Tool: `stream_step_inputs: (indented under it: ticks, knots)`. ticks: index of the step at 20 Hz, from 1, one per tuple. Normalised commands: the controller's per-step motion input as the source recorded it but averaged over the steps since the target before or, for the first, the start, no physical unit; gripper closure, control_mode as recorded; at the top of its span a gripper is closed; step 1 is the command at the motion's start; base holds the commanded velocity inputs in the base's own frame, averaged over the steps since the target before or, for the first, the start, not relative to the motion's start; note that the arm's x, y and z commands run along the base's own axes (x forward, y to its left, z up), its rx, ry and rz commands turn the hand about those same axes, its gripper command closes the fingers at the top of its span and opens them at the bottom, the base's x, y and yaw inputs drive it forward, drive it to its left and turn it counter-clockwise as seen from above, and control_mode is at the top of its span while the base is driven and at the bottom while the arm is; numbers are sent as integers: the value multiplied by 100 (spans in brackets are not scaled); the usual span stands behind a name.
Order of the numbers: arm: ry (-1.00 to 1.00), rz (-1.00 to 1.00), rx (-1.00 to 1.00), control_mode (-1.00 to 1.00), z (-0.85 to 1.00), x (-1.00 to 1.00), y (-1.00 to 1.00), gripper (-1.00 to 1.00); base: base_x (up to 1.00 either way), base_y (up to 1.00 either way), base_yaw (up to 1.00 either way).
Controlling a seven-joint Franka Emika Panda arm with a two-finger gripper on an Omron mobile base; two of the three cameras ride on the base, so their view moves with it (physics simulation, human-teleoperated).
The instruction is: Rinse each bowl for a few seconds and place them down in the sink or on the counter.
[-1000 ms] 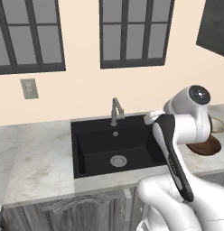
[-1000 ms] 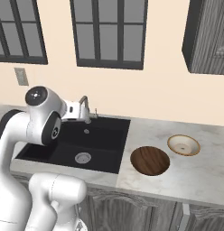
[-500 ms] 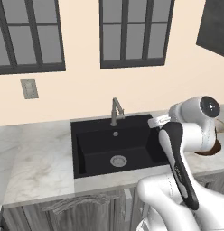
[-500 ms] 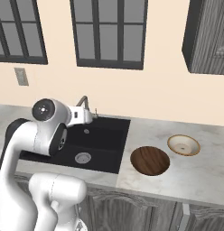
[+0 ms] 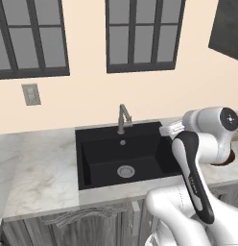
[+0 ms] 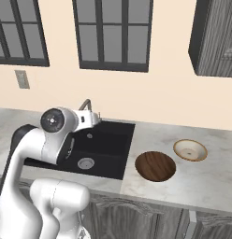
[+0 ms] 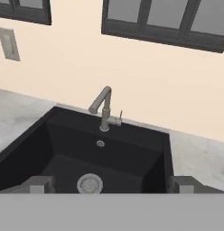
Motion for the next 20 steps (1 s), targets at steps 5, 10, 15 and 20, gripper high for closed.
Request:
stream_step_inputs:
  ticks: [5,10,15,20]
  knots:
    - [-11,4,0,-100,-3,8,0,-100,0,0,0]
    - [-8,3,0,-100,-3,13,0,-100,0,0,0]
    - [-9,3,0,-100,-10,13,0,-100,0,0,0]
    - [-8,5,0,-100,-17,13,-2,-100,0,0,0]
